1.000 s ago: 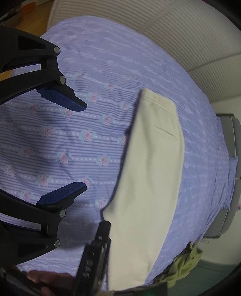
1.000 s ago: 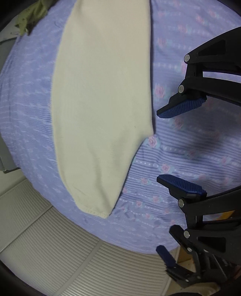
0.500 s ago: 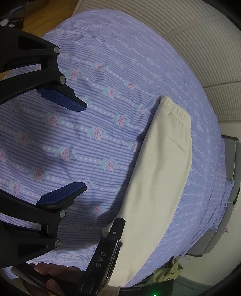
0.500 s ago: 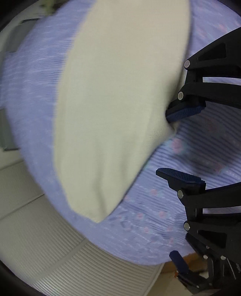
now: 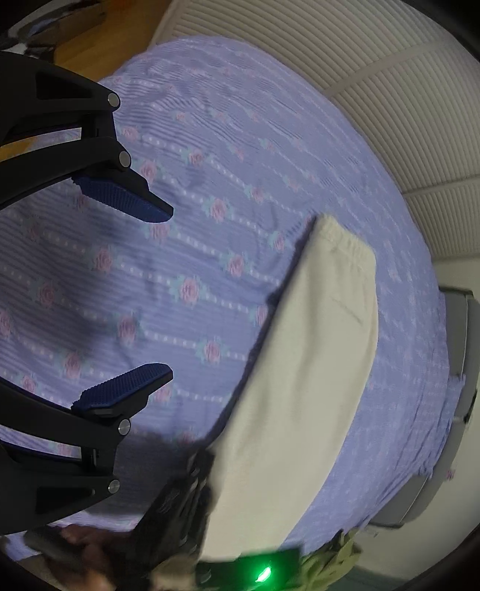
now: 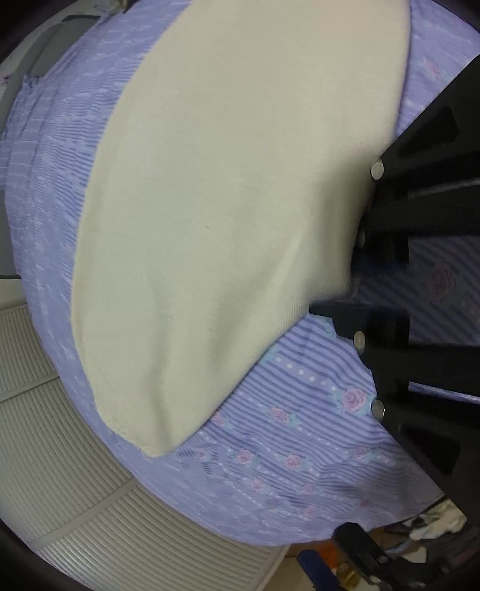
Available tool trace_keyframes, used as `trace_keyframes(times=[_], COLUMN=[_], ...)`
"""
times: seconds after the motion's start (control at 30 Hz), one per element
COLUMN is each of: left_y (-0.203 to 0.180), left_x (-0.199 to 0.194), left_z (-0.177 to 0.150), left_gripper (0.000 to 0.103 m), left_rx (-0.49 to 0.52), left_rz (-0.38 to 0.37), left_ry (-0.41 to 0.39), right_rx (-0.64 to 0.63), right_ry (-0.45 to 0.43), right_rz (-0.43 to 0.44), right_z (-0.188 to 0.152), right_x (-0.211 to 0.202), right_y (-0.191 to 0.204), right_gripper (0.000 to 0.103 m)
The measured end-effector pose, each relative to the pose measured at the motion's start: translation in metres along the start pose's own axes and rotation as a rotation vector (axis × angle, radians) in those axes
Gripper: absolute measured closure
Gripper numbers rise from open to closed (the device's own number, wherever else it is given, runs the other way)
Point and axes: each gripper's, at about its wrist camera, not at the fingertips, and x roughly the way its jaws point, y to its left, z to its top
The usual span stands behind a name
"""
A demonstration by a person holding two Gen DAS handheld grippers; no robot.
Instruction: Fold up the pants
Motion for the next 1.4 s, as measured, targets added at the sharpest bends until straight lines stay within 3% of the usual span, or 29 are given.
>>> trace_keyframes(times=[0.13, 0.27, 0.33, 0.53, 0.67, 0.73, 0.9, 1.07, 1.4], left_y=[0.022, 0.035, 0.036, 0.017, -0.013, -0.033, -0.101, -0.183, -0.361], left_x=[0.008, 0.007, 0.004, -0.034, -0.069, -0.083, -0.117, -0.143, -0.158], left_z=[0.007, 0.019, 0.026, 0.052, 0.069, 0.076, 0.088, 0.085, 0.040], left_gripper=[0.024, 0.024, 0.025, 0.024, 0.023, 0.023, 0.023, 0.023, 0.022], left_rx=[-0.062, -0.065, -0.045, 0.107, 0.235, 0.287, 0.407, 0.488, 0.500], left_rz=[0.020, 0.014, 0.006, -0.074, -0.156, -0.204, -0.315, -0.372, -0.364], left_ry=[0.039, 0.047, 0.050, -0.007, -0.061, -0.084, -0.152, -0.195, -0.175], right_rx=[-0.107, 0.036, 0.054, 0.186, 0.256, 0.290, 0.403, 0.484, 0.556], right_ry=[0.075, 0.154, 0.168, 0.077, -0.041, -0.091, -0.195, -0.272, -0.288], right_rz=[-0.085, -0.017, 0.000, 0.004, -0.061, -0.107, -0.222, -0.314, -0.351], right_z=[-0.017, -0.012, -0.011, -0.009, 0.000, 0.002, -0.009, -0.039, -0.114], right_x=[0.012, 0.006, -0.007, -0.089, -0.155, -0.183, -0.243, -0.293, -0.336], right_y=[0.012, 0.005, 0.012, 0.015, 0.005, -0.008, -0.055, -0.123, -0.303], right_gripper=[0.091, 0.088, 0.073, 0.054, 0.042, 0.036, 0.036, 0.036, 0.036])
